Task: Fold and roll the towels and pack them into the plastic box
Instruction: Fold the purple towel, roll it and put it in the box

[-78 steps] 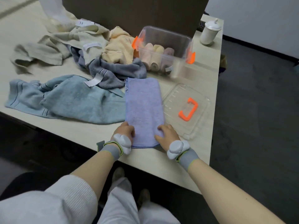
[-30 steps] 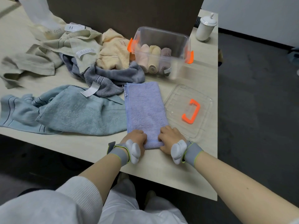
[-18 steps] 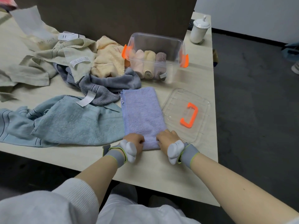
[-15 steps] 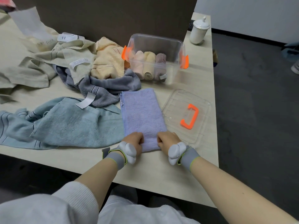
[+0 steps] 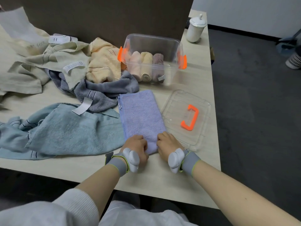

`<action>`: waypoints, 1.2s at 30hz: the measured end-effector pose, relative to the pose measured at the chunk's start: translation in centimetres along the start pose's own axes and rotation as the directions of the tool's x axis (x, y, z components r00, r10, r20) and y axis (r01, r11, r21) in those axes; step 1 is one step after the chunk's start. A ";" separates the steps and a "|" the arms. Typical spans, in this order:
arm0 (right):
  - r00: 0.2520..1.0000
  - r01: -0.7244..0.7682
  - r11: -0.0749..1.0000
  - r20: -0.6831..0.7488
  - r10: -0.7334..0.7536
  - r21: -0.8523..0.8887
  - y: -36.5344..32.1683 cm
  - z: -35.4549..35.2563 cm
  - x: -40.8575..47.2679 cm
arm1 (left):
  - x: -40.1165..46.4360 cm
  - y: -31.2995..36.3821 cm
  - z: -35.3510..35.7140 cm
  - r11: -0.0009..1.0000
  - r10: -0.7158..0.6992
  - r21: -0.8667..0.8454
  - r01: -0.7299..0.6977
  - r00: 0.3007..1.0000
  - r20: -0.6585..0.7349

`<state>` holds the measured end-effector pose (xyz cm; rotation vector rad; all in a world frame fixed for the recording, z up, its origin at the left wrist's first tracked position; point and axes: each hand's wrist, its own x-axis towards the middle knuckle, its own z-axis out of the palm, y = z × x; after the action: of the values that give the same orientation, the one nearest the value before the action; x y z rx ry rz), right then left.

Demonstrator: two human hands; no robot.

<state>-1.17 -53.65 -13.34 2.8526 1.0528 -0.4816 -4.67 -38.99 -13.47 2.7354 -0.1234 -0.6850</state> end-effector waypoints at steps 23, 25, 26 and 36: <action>0.986 -0.086 0.995 0.150 0.077 0.053 -2.5 -2.9 2.5 | -2.0 -4.2 -0.7 0.996 0.067 0.078 -0.045 0.950 -0.304; 0.979 -0.122 0.989 0.172 0.106 0.081 -2.4 -3.0 2.7 | -2.0 -4.6 -0.8 0.988 0.105 0.137 -0.072 0.961 -0.255; 0.976 -0.145 0.985 0.179 0.127 0.090 -2.4 -3.2 2.7 | -1.7 -4.7 -0.9 0.982 0.126 0.164 -0.089 0.964 -0.232; 0.990 -0.104 0.993 -0.098 0.097 -0.061 -2.5 -2.8 2.6 | 0.6 -5.1 -3.7 0.998 -0.060 0.029 0.061 0.998 -0.021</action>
<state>-0.17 -49.64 -11.32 2.8779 0.9140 -0.3013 -2.36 -33.19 -12.32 2.7836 -0.0472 -0.6775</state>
